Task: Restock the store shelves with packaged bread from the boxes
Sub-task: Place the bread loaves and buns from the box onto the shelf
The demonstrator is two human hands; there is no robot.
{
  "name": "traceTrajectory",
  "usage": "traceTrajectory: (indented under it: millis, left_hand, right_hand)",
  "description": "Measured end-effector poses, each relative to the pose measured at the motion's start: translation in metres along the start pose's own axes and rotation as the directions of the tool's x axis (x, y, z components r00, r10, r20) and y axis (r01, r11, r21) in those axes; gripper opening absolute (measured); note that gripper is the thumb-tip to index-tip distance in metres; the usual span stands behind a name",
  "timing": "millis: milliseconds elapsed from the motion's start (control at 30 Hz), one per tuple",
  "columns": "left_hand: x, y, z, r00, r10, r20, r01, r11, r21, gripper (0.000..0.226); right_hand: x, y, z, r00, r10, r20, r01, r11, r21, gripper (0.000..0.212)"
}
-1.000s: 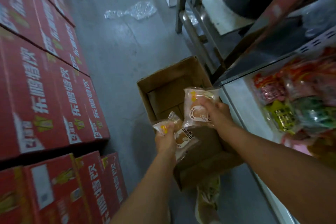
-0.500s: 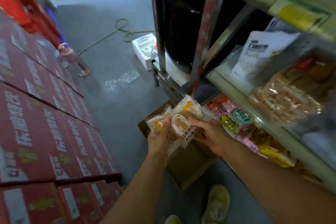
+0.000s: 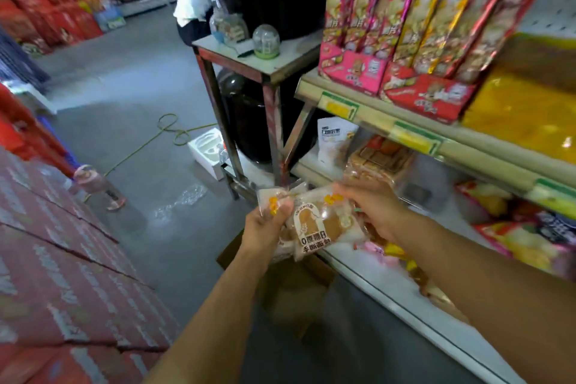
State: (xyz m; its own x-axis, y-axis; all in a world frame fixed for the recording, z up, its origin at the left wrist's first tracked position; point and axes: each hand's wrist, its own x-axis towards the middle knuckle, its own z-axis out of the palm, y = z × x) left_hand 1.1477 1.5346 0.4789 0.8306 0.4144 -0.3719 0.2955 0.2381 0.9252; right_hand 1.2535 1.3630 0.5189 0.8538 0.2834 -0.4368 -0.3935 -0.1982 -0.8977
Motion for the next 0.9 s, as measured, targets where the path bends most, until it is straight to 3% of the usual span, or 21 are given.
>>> traceTrajectory:
  millis: [200,300,400,500,567,633,767,833,900]
  left_hand:
    - [-0.074,0.026,0.041,0.991,0.025,0.132,-0.036,0.996,0.087,0.046]
    - [-0.119,0.034,0.06,0.98,0.014,0.199,-0.036,0.994,0.105,0.059]
    - [-0.162,0.045,0.083,0.969,0.031,0.245,-0.077,0.98,0.183,0.043]
    - [-0.199,0.055,0.114,0.956,0.033,0.293,-0.108,0.964,0.243,0.033]
    - [-0.223,0.061,0.137,0.941,0.047,0.337,-0.133,0.962,0.239,0.043]
    - [-0.244,0.065,0.16,0.934,0.052,0.353,-0.14,0.964,0.228,0.054]
    - [-0.287,0.077,0.203,0.902,0.063,0.427,-0.17,0.961,0.218,0.035]
    - [-0.305,0.083,0.223,0.891,0.08,0.448,-0.183,0.964,0.191,0.033]
    - [-0.317,0.091,0.245,0.877,0.091,0.473,-0.178,0.974,0.143,0.034]
  right_hand:
    - [-0.091,-0.013,-0.051,0.971,-0.165,-0.172,0.166,0.986,-0.008,0.008]
    - [-0.148,-0.01,-0.077,0.966,-0.139,-0.216,0.152,0.987,0.043,0.007]
    - [-0.21,-0.009,-0.106,0.98,-0.065,-0.188,0.072,0.997,0.03,0.033]
    - [-0.264,-0.01,-0.136,0.989,-0.086,-0.123,0.079,0.995,-0.068,0.053]
    - [-0.294,-0.01,-0.156,0.991,-0.101,-0.092,0.092,0.99,-0.102,0.078]
    - [-0.32,-0.01,-0.175,0.991,-0.102,-0.084,0.094,0.991,-0.098,0.077]
    - [-0.356,-0.007,-0.22,0.981,-0.129,-0.142,0.119,0.99,-0.074,0.114]
    - [-0.381,-0.014,-0.238,0.973,-0.151,-0.174,0.146,0.989,-0.039,0.103]
    - [-0.402,-0.023,-0.256,0.956,-0.2,-0.215,0.199,0.98,-0.026,0.067]
